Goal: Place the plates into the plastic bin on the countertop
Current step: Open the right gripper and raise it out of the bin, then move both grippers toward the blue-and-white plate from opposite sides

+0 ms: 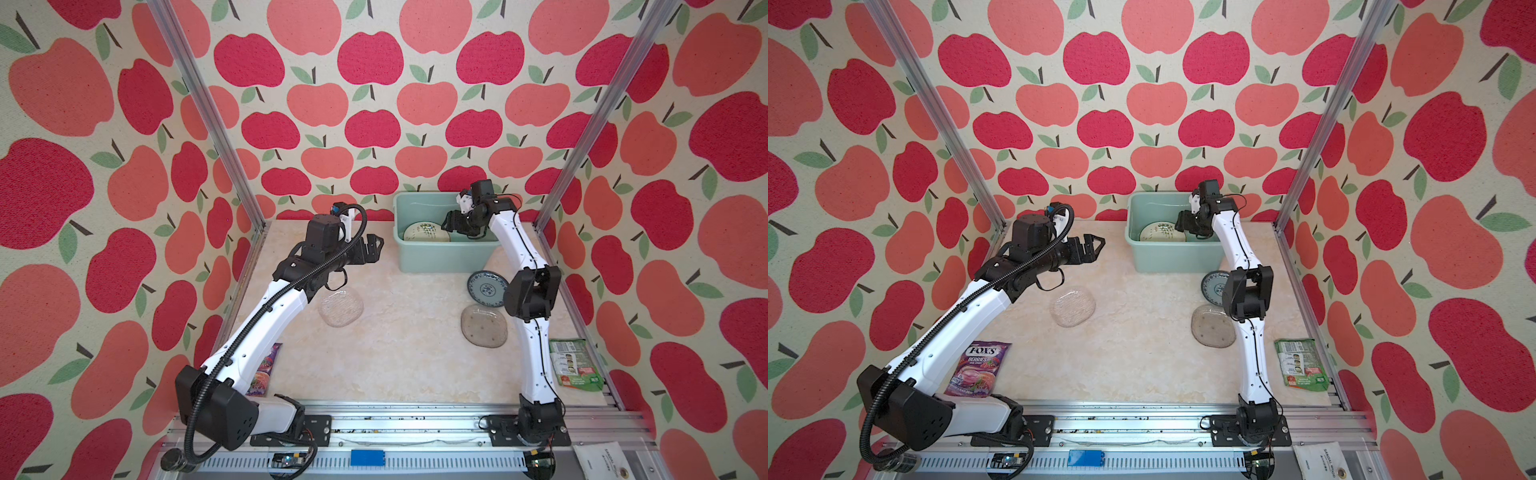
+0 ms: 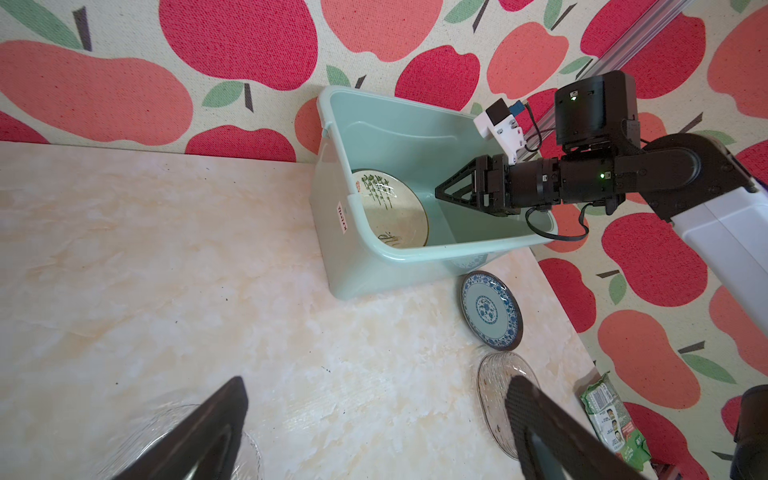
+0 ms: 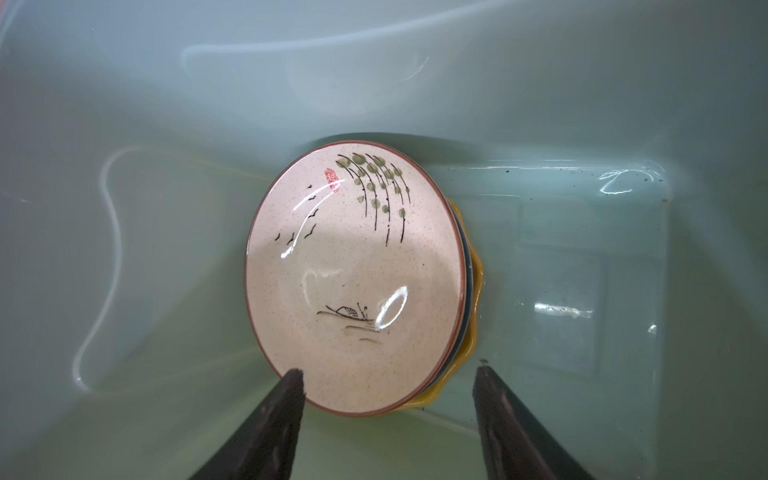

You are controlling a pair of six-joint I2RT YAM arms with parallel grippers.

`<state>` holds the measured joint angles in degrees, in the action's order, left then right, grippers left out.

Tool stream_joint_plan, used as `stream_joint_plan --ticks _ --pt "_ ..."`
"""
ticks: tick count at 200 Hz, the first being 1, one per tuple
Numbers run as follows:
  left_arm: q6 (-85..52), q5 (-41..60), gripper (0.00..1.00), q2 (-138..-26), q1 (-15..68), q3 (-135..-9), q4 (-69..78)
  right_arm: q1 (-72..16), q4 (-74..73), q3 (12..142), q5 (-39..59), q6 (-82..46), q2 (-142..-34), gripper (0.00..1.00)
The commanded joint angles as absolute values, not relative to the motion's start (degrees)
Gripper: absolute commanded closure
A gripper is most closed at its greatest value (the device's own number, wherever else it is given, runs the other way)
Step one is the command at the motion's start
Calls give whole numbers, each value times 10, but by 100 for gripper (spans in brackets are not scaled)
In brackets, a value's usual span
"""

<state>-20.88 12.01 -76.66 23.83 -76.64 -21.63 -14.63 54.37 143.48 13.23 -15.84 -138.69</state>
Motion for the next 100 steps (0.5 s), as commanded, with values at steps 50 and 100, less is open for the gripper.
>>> stream_joint_plan --ticks 50,100 --pt "-191 95 1 -692 245 -793 -271 -153 604 1445 118 -163 -1260 32" --pt "-247 89 1 -667 343 -823 -321 -148 631 1323 131 -144 -1097 30"
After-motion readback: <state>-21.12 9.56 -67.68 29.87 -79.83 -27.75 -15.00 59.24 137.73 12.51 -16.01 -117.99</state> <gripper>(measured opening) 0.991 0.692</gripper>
